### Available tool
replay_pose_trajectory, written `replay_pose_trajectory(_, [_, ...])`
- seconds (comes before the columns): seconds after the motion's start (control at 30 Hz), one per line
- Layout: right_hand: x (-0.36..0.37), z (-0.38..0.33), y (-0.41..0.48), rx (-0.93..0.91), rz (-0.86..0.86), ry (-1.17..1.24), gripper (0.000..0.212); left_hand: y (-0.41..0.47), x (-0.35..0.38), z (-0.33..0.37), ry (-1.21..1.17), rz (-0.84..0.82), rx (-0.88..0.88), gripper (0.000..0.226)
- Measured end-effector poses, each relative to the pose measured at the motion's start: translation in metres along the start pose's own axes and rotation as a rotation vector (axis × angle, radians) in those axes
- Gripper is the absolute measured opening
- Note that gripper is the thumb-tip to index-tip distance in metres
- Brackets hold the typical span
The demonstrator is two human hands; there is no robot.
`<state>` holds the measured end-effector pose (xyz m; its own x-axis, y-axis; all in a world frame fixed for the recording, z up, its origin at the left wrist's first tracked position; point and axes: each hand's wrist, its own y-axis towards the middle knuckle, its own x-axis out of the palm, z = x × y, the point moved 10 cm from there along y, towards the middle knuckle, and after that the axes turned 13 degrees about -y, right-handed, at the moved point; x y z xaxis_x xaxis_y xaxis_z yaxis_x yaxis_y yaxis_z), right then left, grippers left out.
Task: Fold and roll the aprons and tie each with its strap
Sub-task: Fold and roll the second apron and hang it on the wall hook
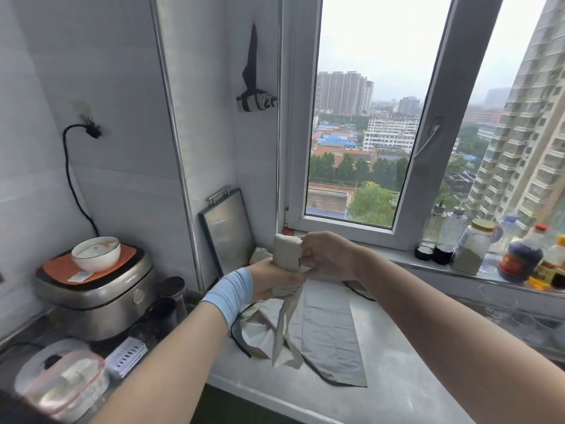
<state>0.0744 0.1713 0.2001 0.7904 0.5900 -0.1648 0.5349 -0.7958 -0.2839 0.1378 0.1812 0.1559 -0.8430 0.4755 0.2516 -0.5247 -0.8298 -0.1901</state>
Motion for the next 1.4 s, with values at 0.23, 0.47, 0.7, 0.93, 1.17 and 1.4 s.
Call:
replay_pose_trajectory(0.23, [-0.035, -0.010, 0.002, -0.092, 0.404, -0.241, 0.023, -0.005, 0.008, 0.030, 0.344, 0.110, 0.071, 0.032])
replay_pose_trajectory(0.47, [-0.044, -0.022, -0.008, -0.254, 0.538, -0.085, 0.037, -0.006, 0.002, 0.044, 0.002, 0.076, 0.174, 0.033])
replay_pose_trajectory(0.7, [0.004, 0.011, 0.000, -0.150, 0.199, 0.059, 0.073, 0.000, -0.036, 0.057, -0.391, 0.413, 0.231, 0.035])
replay_pose_trajectory(0.93, [-0.028, 0.021, -0.013, -0.165, 0.261, -0.116, 0.025, -0.007, -0.042, 0.061, -0.475, 0.233, 0.170, 0.025])
replay_pose_trajectory(1.17, [-0.029, 0.059, 0.002, 0.073, 0.083, -0.213, 0.030, -0.025, 0.011, 0.074, -0.246, -0.235, 0.179, 0.053])
replay_pose_trajectory(1.4, [-0.056, 0.025, 0.007, 0.226, 0.245, -0.713, 0.014, -0.032, 0.035, -0.004, 0.915, -0.230, -0.416, 0.032])
